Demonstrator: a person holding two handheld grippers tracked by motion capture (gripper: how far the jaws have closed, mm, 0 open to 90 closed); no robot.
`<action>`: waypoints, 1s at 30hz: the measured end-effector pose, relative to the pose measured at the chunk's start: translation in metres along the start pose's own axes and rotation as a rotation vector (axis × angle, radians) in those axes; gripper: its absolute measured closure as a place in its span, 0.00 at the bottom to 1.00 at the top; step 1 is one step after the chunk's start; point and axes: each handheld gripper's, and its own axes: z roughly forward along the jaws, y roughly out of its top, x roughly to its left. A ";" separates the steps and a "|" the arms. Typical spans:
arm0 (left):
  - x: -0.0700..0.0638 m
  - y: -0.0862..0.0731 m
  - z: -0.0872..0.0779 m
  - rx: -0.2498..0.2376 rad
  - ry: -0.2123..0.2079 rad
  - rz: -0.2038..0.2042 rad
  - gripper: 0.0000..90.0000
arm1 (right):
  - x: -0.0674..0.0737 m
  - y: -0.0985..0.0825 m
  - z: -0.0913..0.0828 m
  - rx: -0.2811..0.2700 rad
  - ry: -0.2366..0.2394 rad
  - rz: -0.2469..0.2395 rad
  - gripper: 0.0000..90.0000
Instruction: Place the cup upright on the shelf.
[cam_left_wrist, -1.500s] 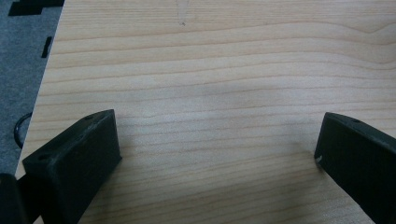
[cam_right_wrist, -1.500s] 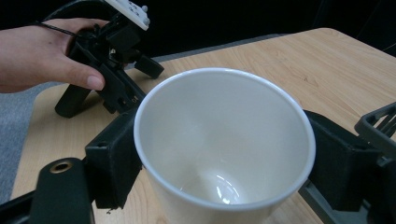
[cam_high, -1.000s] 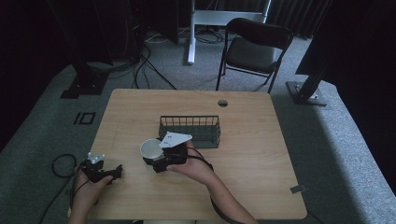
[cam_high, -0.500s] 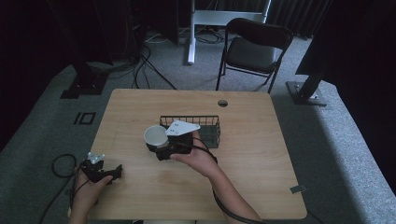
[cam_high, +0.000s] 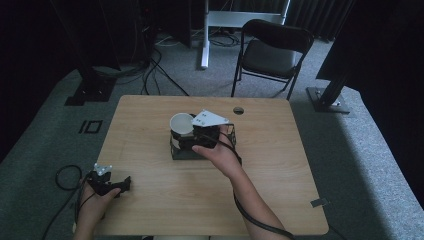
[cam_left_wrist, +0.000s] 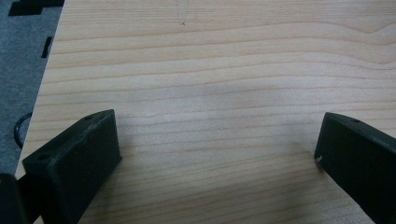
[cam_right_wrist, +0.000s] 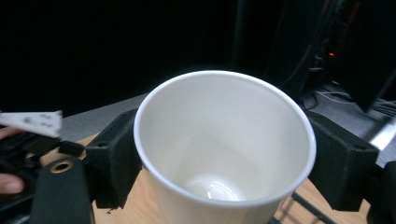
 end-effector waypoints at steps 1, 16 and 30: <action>0.000 0.000 0.000 0.000 0.000 0.000 0.00 | -0.003 0.000 0.000 -0.001 -0.016 0.005 0.22; 0.000 0.000 0.000 -0.003 0.001 0.000 0.00 | -0.041 -0.017 0.009 0.065 -0.199 0.037 0.22; 0.000 0.000 0.000 -0.001 0.000 0.000 0.00 | -0.062 -0.051 0.023 0.130 -0.272 0.095 0.22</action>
